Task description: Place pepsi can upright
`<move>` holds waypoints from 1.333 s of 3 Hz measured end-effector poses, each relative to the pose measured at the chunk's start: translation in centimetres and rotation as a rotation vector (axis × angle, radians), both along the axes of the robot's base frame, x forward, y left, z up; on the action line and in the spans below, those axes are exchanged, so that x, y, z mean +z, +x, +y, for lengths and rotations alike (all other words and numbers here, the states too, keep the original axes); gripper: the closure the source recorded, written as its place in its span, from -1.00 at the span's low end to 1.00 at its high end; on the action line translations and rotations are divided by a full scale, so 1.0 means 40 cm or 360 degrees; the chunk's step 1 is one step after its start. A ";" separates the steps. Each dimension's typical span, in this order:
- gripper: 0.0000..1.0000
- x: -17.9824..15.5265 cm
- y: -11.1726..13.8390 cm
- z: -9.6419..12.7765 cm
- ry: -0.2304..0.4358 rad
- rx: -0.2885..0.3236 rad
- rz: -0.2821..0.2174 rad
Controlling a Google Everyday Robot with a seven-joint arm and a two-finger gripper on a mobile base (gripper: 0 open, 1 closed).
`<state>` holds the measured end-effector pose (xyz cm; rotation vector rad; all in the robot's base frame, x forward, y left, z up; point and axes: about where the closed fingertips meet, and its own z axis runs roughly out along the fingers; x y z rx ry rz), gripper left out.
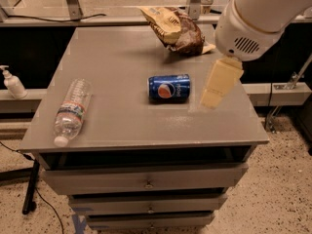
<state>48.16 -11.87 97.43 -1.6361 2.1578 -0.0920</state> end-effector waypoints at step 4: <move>-1.00 -0.089 0.138 0.072 -0.0310 0.0288 0.0146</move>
Offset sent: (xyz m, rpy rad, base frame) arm 0.0324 0.0198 -0.0091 -0.1119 0.0362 0.1169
